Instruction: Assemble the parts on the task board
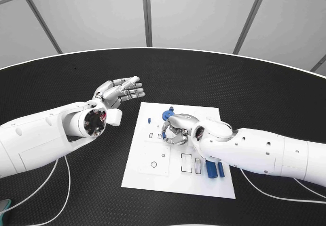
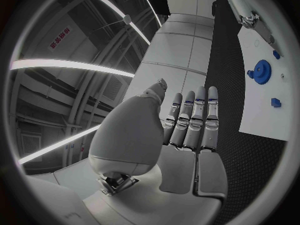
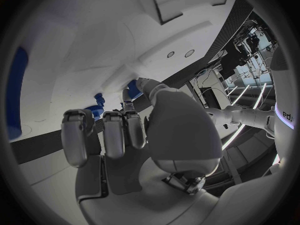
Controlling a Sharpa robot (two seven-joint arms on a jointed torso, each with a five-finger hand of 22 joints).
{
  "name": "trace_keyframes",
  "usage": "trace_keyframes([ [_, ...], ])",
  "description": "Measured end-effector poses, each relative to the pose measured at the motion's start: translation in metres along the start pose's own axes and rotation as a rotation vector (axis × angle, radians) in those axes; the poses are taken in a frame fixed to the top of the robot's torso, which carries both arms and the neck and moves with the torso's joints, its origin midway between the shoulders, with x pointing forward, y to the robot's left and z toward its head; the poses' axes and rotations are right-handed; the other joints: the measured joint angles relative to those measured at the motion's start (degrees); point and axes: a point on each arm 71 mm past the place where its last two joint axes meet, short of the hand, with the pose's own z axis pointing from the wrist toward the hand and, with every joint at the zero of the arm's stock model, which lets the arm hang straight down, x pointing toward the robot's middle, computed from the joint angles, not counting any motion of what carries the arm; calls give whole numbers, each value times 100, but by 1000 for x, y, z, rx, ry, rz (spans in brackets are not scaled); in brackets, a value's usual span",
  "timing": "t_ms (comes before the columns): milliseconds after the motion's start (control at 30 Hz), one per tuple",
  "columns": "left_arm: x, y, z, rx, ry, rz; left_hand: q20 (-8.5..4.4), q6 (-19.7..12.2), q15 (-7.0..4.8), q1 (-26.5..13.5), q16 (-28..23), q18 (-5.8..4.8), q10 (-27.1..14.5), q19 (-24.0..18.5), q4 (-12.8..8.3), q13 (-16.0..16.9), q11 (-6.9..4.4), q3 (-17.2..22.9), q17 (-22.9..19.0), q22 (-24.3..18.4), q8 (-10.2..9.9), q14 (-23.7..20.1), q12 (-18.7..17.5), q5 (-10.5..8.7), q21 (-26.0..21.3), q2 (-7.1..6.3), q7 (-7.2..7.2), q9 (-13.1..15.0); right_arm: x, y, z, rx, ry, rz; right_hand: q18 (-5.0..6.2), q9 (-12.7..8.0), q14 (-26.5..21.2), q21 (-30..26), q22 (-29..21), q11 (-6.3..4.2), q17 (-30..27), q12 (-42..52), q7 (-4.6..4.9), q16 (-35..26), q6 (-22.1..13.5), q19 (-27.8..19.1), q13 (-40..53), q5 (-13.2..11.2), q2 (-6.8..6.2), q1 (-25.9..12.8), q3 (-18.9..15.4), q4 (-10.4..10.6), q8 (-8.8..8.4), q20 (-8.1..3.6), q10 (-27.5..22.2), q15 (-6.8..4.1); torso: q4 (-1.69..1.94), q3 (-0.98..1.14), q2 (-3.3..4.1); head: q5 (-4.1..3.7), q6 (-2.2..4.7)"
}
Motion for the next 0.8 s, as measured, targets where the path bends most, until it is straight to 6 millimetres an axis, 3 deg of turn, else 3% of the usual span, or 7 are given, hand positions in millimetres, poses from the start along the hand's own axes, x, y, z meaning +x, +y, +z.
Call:
trace_keyframes([
  [100,0,0,0,-2,-1,0,0,0,0,0,0,0,0,0,0,0,0,0,6,0,-23,0,-24,0,0,0,0,0,0,0,0,-1,1,0,0,-131,-3,0,0,50,4,-34,41,0,-143,1,0,-45,-120,-120,-35,35,-152,38,11,43,2,0,0,-1,2],
  [167,0,0,0,-3,-2,1,0,0,0,0,0,0,0,0,0,0,0,0,6,1,-23,0,-24,0,0,0,0,0,0,0,0,-1,1,0,0,-134,-3,0,0,50,5,-65,41,0,-144,-11,0,-97,-156,-156,-76,39,-159,50,11,43,2,0,0,-2,2],
  [733,-2,1,1,-9,-5,4,0,0,0,0,0,0,0,0,0,0,0,0,5,-4,-23,0,-24,0,0,0,0,1,-7,3,-9,-38,-76,21,1,-148,1,0,-1,69,3,-117,71,0,-217,2,-1,-312,-210,-209,-201,57,-174,78,-7,81,3,2,-4,-18,12],
  [800,-2,1,1,-19,1,17,-20,22,-4,28,1,68,22,72,-15,0,-21,46,31,-4,-23,89,-25,0,34,-28,21,-4,-12,5,-17,-78,-125,41,1,-148,1,0,-1,89,3,-160,71,0,-234,2,-2,-337,-209,-209,-201,57,-195,78,12,81,1,4,-11,-24,24],
])
